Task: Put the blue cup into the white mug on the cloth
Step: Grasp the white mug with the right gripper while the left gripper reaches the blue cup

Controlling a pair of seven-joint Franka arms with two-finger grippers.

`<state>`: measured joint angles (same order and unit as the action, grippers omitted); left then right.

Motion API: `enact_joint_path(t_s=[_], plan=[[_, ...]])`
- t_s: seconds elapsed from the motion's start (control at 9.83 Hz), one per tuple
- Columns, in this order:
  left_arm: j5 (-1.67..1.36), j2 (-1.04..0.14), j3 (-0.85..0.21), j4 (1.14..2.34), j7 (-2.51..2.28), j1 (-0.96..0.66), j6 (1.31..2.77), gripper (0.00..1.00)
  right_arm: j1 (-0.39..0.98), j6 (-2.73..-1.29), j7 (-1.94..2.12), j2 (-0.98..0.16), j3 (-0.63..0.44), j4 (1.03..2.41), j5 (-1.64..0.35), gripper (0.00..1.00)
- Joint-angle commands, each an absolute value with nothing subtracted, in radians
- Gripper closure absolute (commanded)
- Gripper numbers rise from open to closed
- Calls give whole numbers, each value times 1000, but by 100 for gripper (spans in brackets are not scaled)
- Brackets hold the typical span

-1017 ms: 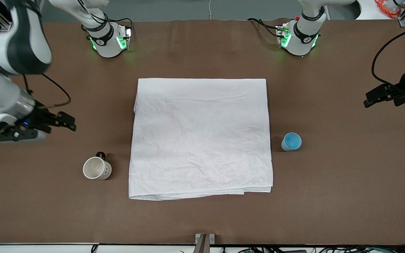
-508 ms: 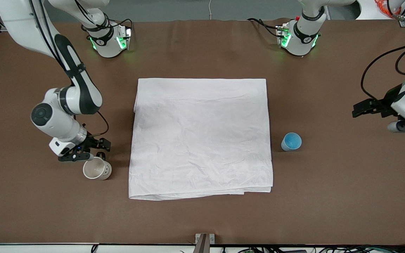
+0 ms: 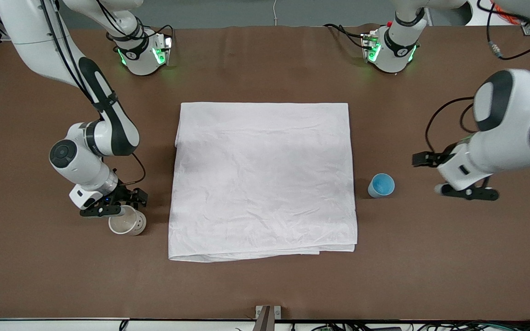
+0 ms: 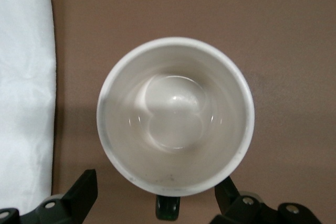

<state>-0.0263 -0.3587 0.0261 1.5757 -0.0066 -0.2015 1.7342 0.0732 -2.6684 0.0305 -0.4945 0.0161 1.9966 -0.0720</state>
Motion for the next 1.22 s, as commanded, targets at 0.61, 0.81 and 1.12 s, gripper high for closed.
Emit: enact_joint_path(t_s=[0.61,0.81,1.12], plan=[[-55,-498,-5,1752,-179,-296,2064,1,74,-2678,34,-506,12,1990,-84,68],[-52,-499,-5,1802,-184,-290,2138,2,72,-2675,35,-506,11,1990,-83,96],[-51,-511,-5,1845,-184,-298,2209,7,72,-2665,35,-505,11,1990,-81,100]])
